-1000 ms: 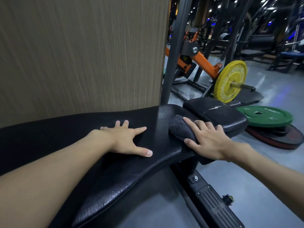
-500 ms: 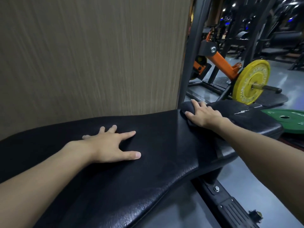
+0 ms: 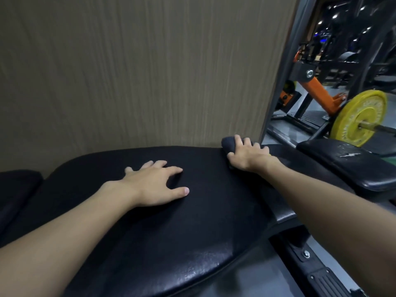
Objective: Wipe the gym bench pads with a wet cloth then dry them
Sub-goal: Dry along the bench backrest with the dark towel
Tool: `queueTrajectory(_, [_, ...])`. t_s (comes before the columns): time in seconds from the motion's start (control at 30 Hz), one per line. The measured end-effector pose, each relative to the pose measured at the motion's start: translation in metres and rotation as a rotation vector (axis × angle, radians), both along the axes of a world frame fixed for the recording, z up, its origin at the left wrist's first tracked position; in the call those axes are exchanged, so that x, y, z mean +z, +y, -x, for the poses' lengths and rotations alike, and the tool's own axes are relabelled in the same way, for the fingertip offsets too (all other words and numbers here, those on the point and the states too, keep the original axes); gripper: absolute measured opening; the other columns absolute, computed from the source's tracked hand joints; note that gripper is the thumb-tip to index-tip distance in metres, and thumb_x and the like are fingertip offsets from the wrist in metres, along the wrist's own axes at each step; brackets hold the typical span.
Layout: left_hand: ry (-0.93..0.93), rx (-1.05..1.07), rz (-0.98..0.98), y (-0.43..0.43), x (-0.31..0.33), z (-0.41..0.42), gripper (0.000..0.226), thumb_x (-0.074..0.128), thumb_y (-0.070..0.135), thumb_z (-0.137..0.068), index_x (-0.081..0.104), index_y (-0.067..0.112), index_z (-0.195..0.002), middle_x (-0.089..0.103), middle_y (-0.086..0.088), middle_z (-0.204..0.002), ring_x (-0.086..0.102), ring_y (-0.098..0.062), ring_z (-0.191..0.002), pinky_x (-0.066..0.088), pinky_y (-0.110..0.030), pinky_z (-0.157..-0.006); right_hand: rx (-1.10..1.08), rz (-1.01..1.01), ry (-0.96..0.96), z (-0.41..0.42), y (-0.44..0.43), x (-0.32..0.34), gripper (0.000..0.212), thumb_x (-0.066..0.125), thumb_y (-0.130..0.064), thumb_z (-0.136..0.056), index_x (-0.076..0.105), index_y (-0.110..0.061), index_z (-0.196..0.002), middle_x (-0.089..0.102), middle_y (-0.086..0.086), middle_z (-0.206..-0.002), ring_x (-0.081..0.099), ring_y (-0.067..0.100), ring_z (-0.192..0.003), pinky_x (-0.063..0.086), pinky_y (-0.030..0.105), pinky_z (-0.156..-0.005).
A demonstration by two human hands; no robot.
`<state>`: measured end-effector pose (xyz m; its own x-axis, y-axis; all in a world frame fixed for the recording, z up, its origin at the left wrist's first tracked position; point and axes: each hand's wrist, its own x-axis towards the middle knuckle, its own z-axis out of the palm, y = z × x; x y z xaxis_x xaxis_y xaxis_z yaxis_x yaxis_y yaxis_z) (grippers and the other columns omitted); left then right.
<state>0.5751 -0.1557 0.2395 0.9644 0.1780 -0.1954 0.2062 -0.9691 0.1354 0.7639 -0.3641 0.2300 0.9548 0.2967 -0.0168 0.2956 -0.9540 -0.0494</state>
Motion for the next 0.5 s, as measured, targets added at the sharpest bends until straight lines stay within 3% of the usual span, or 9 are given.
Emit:
queueTrajectory(0.27, [0.039,0.177,-0.11,0.076,0.009,0.089,0.076,0.032,0.082,-0.083,0.018,0.05,-0.15,0.009,0.005,-0.165,0.006,-0.022,-0.152,0.022,-0.06,-0.113,0.118,-0.008,0.014,0.04,0.097,0.004,0.067,0.031,-0.047,-0.096,0.007,-0.024,-0.155,0.027,0.005,-0.156,0.031,0.035,-0.138,0.025,0.051,-0.105])
queueTrajectory(0.4, [0.074,0.252,-0.217,0.102,0.01,0.14,0.086,0.023,0.089,-0.076,0.014,0.049,-0.151,0.02,0.003,-0.161,0.027,-0.024,-0.145,0.03,-0.053,-0.109,0.214,0.003,0.001,0.062,0.152,0.003,0.068,0.03,-0.046,-0.096,0.006,-0.024,-0.155,0.026,0.005,-0.157,0.032,0.034,-0.137,0.025,0.051,-0.105])
queueTrajectory(0.5, [0.06,0.287,-0.206,0.115,0.005,0.162,0.095,0.017,0.094,-0.069,0.011,0.048,-0.152,0.019,0.003,-0.163,0.035,-0.024,-0.142,0.03,-0.051,-0.109,0.283,-0.001,-0.004,0.079,0.189,0.002,0.069,0.03,-0.045,-0.095,0.004,-0.025,-0.156,0.024,0.004,-0.158,0.031,0.034,-0.138,0.025,0.051,-0.105])
